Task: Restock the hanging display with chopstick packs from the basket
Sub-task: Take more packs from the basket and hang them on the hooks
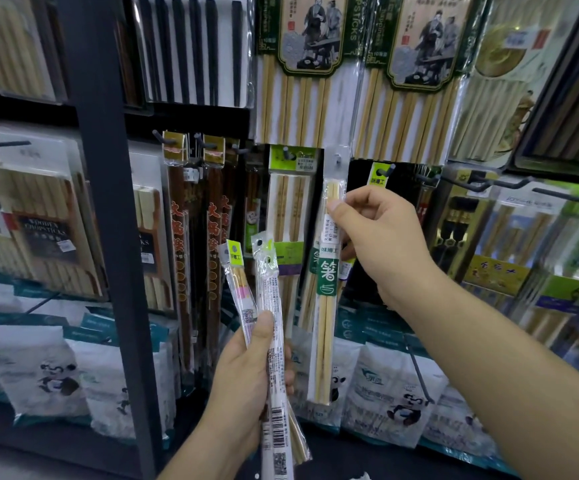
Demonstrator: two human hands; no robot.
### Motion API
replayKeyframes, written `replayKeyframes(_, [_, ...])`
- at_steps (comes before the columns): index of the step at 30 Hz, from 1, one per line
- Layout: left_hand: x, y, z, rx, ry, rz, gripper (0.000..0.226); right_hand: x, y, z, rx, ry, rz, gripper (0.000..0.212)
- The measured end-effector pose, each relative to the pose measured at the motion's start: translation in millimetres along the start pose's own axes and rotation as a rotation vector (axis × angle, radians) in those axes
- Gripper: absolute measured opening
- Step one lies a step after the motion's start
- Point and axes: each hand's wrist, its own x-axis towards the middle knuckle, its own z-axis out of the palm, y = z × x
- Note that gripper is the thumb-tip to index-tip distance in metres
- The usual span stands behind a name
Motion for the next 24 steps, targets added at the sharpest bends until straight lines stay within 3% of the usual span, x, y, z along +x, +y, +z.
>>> replayKeyframes(11, [6.2,1.6,-3.2,0.084,0.009,0.037,0.058,7.6,8.4,3.1,0.054,-0.002,0.140,0.014])
replayKeyframes(21, [6.9,-0.6,-7.2,0.053,-0.116,0.052,0.053,2.4,25.0,2.6,-0.289,0.081,0.118,0.035])
replayKeyframes(24, [7.7,-2.8,-6.8,0.167,-0.078,0.090,0.067,-17.7,25.4,8.1,-0.286,-0.037,0.158,0.035])
